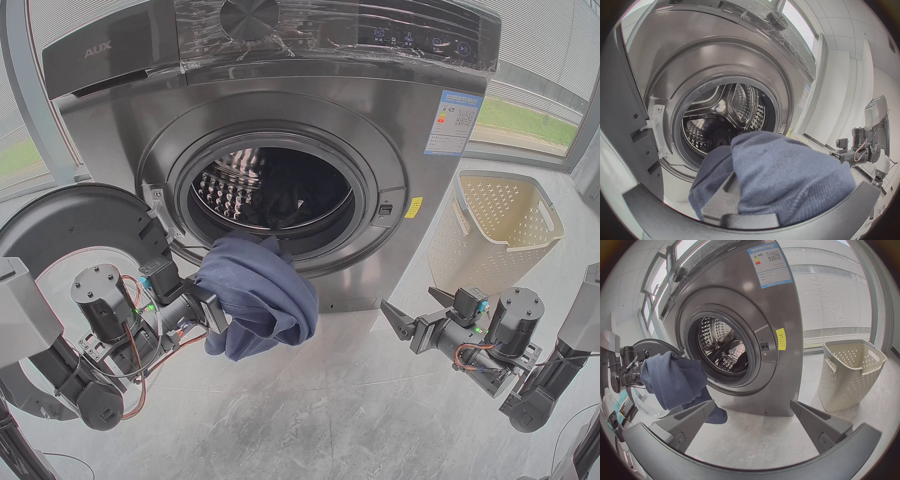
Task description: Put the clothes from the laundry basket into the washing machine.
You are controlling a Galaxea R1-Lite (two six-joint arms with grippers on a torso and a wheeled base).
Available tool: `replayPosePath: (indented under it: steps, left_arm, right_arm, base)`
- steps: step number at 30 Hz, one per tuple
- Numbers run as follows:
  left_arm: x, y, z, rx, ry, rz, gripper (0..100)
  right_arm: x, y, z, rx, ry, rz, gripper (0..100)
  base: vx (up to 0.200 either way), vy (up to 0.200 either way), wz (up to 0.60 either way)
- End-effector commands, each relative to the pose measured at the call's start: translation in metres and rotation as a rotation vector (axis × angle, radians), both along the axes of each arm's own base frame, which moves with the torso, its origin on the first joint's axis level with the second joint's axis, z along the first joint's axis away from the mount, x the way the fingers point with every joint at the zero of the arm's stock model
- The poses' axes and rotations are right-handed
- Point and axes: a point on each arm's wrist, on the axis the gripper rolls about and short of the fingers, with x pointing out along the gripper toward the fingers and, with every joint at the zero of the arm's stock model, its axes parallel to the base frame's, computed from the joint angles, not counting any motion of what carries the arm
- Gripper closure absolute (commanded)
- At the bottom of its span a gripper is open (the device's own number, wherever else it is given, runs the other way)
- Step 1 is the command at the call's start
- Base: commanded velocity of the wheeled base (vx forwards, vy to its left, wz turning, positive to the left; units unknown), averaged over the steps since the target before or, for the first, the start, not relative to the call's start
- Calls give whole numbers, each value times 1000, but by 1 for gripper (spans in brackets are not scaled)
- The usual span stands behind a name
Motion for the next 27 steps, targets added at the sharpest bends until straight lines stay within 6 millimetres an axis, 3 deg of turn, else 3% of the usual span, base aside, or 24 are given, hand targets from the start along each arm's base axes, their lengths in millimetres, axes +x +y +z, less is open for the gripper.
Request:
replayPosePath:
  steps: [1, 11, 23, 27]
  left_arm:
    - [1, -1, -3, 5, 7, -1, 100]
    - [0, -1, -5, 21, 9, 0, 100]
    - [0, -2, -6, 23, 11, 0, 100]
    - [1, -2, -6, 23, 10, 0, 100]
  right_arm:
    - [0, 0, 0, 0, 1, 0, 0]
    - [-2, 4, 0, 0, 1, 15, 0]
    - [-5, 8, 0, -1, 0, 34, 0]
    - [-6, 9, -1, -1, 2, 35, 0]
  base:
    - [200, 0, 0]
    - [20, 0, 0]
    - [200, 0, 0]
    - [0, 0, 0]
